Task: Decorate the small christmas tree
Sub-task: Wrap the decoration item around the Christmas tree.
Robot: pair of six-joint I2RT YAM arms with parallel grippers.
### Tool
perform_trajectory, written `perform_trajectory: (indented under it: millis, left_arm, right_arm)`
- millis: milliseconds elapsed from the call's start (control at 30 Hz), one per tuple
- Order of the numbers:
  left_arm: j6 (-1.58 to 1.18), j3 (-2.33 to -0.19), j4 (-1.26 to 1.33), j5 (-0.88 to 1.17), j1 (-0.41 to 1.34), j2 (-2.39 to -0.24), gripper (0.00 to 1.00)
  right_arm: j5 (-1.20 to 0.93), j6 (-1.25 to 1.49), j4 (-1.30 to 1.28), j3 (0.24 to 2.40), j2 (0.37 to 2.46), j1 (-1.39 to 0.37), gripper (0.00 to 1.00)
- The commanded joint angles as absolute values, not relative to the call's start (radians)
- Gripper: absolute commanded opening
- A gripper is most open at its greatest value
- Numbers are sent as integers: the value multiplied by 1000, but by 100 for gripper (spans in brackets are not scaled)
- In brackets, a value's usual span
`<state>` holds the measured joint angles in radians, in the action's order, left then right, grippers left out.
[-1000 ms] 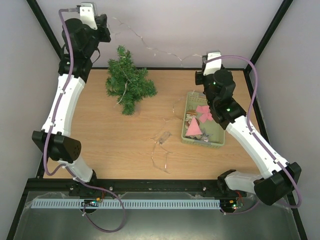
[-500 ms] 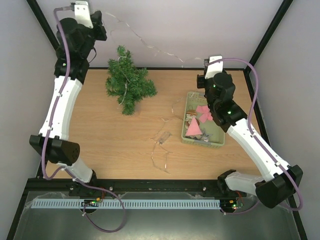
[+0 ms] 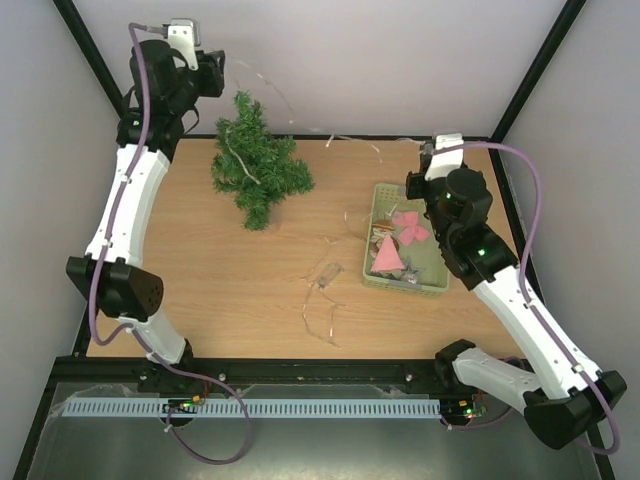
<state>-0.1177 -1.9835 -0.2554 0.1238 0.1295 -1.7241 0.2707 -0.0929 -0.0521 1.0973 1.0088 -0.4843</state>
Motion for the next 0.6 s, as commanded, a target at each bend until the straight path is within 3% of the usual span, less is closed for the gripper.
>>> perform_trajectory:
  millis: [0,167,367,567]
  left_arm:
    - [-123,-1989,-329,209,124,-1621,48]
    - [-120,-1816,-332,240,124,-1474,59]
    - [-122,-1637,-380,210,124,-1314,61]
    - [-140,-1353,-368,239,129,-1116,57]
  right_arm:
    - [79,-65,-159,1048,933,-480,2]
    - [-70,-57,-220,1034,864,-481,2]
    - [-130,-53,-272,1046,824,-481,2]
    - [-87,-55,-283,1065,807,-481,2]
